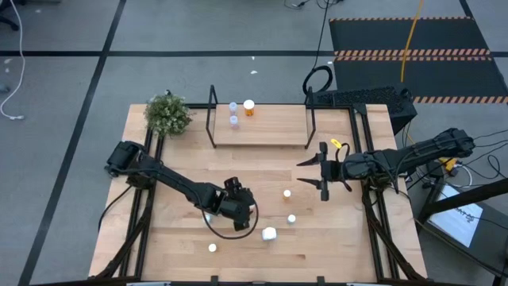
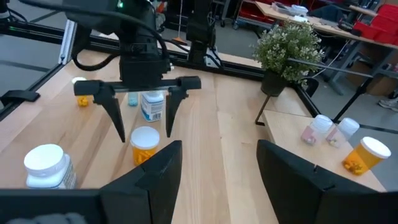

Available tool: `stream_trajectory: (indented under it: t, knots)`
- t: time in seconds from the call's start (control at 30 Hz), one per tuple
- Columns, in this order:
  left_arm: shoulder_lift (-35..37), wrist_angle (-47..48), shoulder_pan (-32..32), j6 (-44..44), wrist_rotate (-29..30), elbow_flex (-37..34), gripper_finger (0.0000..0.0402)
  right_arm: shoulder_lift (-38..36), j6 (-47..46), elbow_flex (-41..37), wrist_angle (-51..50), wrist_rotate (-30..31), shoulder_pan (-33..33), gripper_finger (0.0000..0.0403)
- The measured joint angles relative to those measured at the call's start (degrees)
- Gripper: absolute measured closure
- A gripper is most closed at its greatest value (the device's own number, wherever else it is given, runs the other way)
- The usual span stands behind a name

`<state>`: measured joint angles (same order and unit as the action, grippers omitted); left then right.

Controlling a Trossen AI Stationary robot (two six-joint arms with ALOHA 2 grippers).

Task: Pick and place medicine bottles onto shelf by color
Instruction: Put the large orange pill bottle on the shelf aligned with the other large orange pill bottle

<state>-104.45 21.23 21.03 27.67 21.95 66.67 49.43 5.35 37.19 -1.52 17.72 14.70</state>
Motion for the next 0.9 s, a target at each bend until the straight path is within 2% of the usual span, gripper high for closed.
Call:
stream_trajectory:
  t: [0.3,0.67,0.9]
  knots:
    - [-1.2,-0.9,-1.3,-0.9,-2.4,0.2,0.0065,0.0,-1.6,0.0,-0.3,0.0,0.0,0.02]
    - [-1.3,-0.9,-2.0,-1.6,-3.7,0.2,0.0149,0.0,-1.9,0.0,-0.5,-0.1,0.0,0.02]
    - [-1.2,-1.1,-2.2,-4.0,-3.7,0.2,0.018,0.0,-1.3,0.0,-0.4,0.0,0.0,0.02]
